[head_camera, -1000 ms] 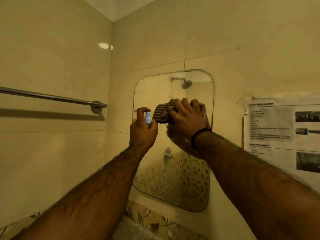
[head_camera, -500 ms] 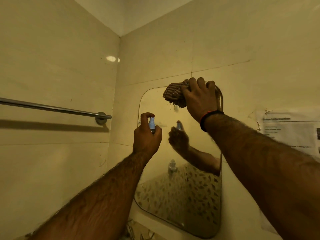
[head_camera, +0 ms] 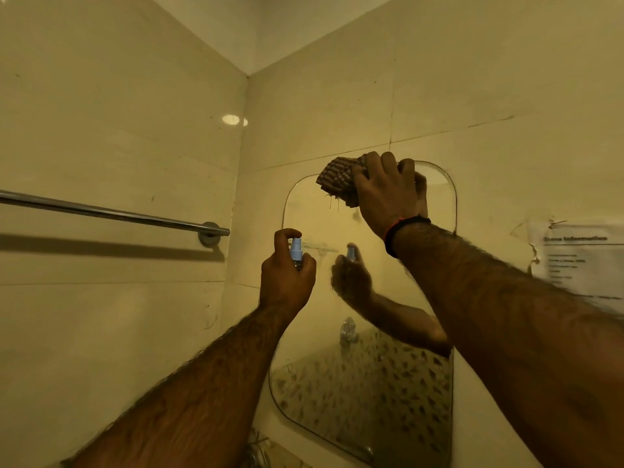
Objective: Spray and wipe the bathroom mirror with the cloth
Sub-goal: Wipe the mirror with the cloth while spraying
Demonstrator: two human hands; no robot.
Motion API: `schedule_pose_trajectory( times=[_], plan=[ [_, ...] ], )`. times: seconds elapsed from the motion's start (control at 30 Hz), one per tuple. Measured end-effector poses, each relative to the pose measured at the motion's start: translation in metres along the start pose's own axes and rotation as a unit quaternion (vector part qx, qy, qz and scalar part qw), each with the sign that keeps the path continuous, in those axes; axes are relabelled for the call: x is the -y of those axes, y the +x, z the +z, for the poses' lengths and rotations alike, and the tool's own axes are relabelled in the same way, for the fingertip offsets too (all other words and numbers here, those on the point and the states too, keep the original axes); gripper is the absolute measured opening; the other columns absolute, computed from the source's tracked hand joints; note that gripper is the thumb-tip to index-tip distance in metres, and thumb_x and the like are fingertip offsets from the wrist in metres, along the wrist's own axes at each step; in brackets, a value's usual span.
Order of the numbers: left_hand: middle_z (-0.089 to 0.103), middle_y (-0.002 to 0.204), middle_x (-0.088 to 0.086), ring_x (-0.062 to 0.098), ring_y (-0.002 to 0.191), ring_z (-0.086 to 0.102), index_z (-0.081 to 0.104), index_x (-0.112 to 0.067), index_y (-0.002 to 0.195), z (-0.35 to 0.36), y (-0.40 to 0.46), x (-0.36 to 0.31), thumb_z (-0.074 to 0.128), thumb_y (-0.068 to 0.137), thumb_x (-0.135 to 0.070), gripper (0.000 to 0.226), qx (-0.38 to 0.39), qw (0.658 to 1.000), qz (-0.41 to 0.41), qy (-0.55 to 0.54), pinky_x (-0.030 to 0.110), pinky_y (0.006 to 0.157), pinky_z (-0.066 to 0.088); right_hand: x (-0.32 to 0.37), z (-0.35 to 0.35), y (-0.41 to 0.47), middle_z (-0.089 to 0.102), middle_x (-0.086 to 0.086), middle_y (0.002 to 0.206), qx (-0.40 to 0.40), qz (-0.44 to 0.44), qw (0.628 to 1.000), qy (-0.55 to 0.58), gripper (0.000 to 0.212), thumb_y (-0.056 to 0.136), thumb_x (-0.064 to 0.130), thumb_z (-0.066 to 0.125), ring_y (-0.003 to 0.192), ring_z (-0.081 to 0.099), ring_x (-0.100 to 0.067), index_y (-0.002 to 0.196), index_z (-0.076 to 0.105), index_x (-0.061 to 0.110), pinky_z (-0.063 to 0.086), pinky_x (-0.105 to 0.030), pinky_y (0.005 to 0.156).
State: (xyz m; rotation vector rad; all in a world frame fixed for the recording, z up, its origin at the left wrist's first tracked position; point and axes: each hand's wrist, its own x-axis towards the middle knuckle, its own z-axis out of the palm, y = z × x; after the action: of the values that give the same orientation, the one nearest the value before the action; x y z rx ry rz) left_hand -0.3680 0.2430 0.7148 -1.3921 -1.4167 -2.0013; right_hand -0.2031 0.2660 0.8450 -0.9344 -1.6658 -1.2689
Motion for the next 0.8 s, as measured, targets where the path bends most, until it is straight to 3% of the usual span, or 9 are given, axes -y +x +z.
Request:
schedule_pose_trajectory(
  times=[0.17,0.43,0.8],
  plan=[
    [0.061,0.089,0.005,0.018,0.065,0.061,0.037,-0.028,0.127,-0.003,0.002,0.008,0.064,0.091,-0.020,0.046,-0.009,1.000,0.001,0.011,0.034,0.061,0.060,0.013,0.005,0.006,0.046,-0.013,0.128,0.003,-0.016,1.000,0.026,0.055,0.084,0.033,0.069,0.119,0.042,-0.033,0.131,0.048,0.011,0.036,-0.052,0.096],
    [0.059,0.085,0.002,0.016,0.063,0.060,0.037,-0.028,0.127,-0.013,0.011,0.027,0.064,0.091,-0.020,0.046,-0.022,0.999,0.004,0.029,0.022,0.057,0.052,0.039,0.026,0.023,0.046,-0.012,0.126,-0.007,-0.039,0.999,0.019,0.051,0.086,0.038,0.067,0.117,0.042,-0.031,0.126,0.050,0.011,0.035,-0.050,0.096],
    [0.060,0.081,0.002,0.017,0.063,0.062,0.038,-0.031,0.123,-0.026,0.016,0.060,0.064,0.090,-0.020,0.043,-0.030,0.999,-0.011,0.038,0.029,0.058,0.057,0.073,0.046,0.042,0.047,-0.012,0.123,-0.025,-0.053,0.998,0.020,0.042,0.088,0.036,0.062,0.115,0.045,-0.031,0.120,0.054,0.010,0.035,-0.050,0.097]
  ],
)
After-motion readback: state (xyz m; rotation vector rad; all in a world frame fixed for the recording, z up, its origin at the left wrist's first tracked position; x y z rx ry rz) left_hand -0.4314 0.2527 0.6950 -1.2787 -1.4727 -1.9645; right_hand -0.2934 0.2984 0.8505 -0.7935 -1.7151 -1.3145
